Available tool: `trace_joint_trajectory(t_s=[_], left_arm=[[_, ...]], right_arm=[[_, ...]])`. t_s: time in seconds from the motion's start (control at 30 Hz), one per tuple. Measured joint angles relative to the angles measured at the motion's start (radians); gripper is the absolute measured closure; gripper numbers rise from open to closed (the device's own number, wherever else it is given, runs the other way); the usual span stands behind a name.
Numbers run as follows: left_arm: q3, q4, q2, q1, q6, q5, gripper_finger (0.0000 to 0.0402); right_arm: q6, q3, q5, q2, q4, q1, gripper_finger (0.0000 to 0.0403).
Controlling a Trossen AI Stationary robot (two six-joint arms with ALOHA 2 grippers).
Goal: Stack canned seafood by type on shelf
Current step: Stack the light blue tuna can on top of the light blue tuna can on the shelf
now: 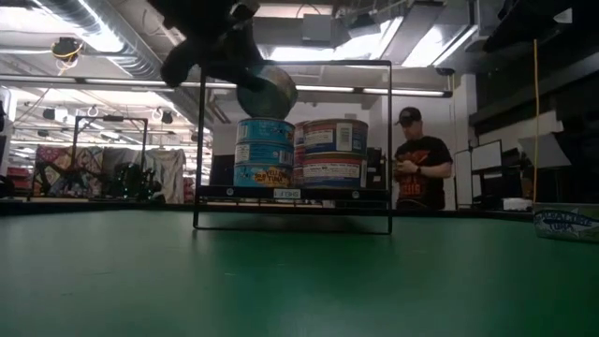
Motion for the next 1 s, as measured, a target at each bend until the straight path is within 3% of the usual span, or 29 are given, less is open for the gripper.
trace_joint_trajectory(t_s=[0.13,0.37,0.7,1.0], left_arm=[[-0.028,0.025,0.0,-0.001,0.008,-0.04,0.026],[-0.068,0.112,0.0,-0.002,0.068,-0.036,0.026],[-0.087,0.117,0.005,-0.002,0.114,-0.035,0.0258],[-0.086,0.087,0.006,-0.001,0.116,-0.035,0.0225]], right_arm=[[0.0,0.0,0.0,0.0,0.001,0.0,0.0262],[0.0,0.0,0.003,0.0,0.001,0.0,0.0262],[0.0,0.0,0.002,0.0,0.002,0.0,0.0262],[0.0,0.0,-0.003,0.0,0.002,0.0,0.0262]])
